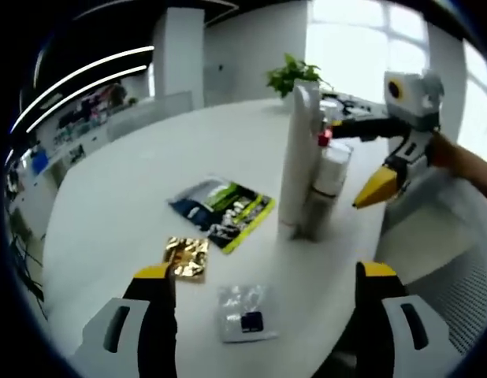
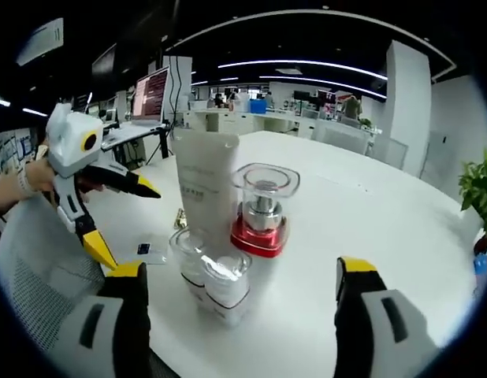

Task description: Arrange the skincare products in the storage area until every visible bottle or jar stands upright without overlapping.

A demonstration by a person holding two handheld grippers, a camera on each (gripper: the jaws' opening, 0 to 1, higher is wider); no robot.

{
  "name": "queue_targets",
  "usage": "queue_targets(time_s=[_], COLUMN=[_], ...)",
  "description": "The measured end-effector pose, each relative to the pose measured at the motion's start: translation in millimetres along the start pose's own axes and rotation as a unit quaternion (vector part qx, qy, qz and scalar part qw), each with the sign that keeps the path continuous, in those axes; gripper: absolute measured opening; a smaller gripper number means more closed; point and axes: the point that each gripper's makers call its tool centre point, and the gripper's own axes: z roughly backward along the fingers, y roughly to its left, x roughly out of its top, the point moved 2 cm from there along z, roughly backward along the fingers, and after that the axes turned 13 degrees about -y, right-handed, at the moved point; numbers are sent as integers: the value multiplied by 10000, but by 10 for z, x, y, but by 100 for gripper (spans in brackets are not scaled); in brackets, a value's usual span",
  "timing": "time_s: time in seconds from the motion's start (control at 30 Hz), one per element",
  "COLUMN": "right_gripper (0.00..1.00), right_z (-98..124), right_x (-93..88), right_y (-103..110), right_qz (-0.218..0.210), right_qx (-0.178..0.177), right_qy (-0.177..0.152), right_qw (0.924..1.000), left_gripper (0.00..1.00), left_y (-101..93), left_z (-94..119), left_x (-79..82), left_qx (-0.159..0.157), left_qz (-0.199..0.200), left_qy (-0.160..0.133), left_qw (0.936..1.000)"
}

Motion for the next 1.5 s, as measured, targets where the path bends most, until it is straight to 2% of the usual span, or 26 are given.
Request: queue_targets(time_s=[0.1, 0.3, 0.6, 0.7, 0.8, 0.93, 1.03, 1.1, 1.23, 1.5], right_gripper=[100, 100, 100, 100, 100, 100, 100, 100, 100, 100], right_z=[-4, -16, -19, -27, -40, -36, -4, 25, 104, 231], right_x=[-18, -68, -6, 38, -4, -23, -51, -14, -3, -9], right_y=[34, 83, 104, 119, 159, 163, 184, 195, 219, 202], right_qz=[20, 111, 11, 65, -212, -111, -461, -517, -451, -354], right_qx=[47, 164, 245, 264, 396, 371, 329, 366, 387, 372], right_qy=[46, 184, 18, -88, -28, 31, 82, 29, 48, 98], right_qw=[10000, 9996, 9997, 9996, 9990, 9992, 9984, 9980, 9982, 9986], left_gripper=[97, 97, 97, 97, 97, 97, 92, 87, 80, 58], left_y=[22, 7, 26, 16, 13, 53, 76, 61, 38, -51], left_z=[-3, -5, -10, -3, -2, 4, 24, 28, 50, 56], left_x=[3, -22, -33, -36, -56, -135, -158, -171, -235, -247], left_qx=[40, -15, -18, -29, -40, 60, 92, 70, 61, -88], left_qz=[-51, 19, -247, -216, -189, 7, 75, 177, 240, 224], left_qy=[-20, 7, 113, 84, 94, 323, 325, 321, 435, 473], left_qw=[10000, 10000, 9996, 9997, 9998, 9995, 9994, 9993, 9987, 9986])
